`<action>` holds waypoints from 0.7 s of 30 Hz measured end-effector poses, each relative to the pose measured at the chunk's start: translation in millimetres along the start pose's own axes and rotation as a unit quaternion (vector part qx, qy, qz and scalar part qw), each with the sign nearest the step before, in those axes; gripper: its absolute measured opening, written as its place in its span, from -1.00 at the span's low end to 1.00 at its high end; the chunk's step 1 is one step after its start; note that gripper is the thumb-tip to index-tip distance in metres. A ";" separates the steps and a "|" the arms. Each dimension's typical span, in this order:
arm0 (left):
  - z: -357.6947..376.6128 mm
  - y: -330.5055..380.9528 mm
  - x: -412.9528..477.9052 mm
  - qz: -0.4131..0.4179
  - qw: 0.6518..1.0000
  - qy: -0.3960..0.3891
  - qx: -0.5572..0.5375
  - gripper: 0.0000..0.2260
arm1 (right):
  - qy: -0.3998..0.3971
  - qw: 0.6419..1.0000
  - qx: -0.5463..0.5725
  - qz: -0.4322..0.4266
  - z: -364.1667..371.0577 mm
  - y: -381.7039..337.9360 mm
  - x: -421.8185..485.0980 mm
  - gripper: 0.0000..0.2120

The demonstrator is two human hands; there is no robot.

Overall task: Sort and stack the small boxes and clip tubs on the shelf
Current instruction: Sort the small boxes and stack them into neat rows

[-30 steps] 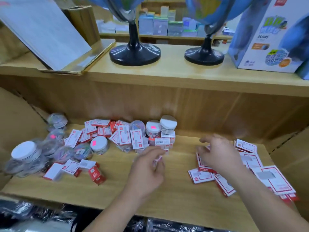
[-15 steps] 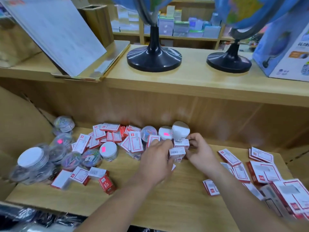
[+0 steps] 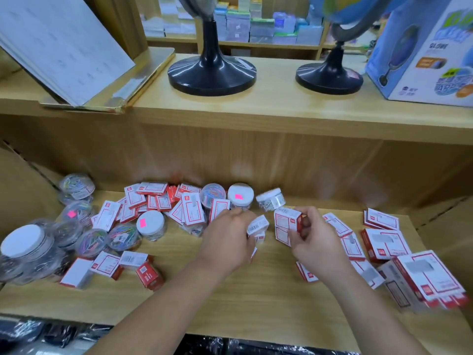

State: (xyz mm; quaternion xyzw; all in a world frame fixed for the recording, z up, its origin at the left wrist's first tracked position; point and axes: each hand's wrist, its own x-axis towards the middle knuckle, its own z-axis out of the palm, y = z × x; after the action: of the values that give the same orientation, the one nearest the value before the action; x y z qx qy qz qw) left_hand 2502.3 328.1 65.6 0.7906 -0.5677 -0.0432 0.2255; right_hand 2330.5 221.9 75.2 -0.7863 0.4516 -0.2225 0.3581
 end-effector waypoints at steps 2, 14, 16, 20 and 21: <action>-0.3 6.0 1.4 -0.005 1.000 -0.018 0.006 -0.87 | 0.013 1.000 0.009 0.012 -10.0 -0.8 -9.6 -0.68; 21.9 39.9 13.5 0.004 0.997 -0.078 -0.009 -0.83 | 0.031 0.999 -0.002 0.015 -40.3 5.4 -38.0 -0.43; 16.4 41.3 11.2 0.002 0.998 -0.059 -0.034 -0.88 | 0.032 0.999 0.002 0.010 -43.6 6.3 -42.8 -0.41; -12.3 49.1 -5.3 -0.016 0.994 0.022 -0.105 -0.86 | 0.059 0.997 0.030 -0.027 -49.0 0.3 -50.4 -0.42; -18.7 48.8 -14.2 -0.023 0.990 0.037 -0.134 -0.87 | 0.066 0.996 0.051 -0.039 -48.5 -2.7 -51.3 -0.44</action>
State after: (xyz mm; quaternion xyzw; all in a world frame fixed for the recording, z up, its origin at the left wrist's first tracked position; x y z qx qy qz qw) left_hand 2460.5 334.4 99.5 0.7674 -0.5295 -0.0946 0.3488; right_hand 2274.1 249.8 107.1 -0.7679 0.4310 -0.3105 0.3581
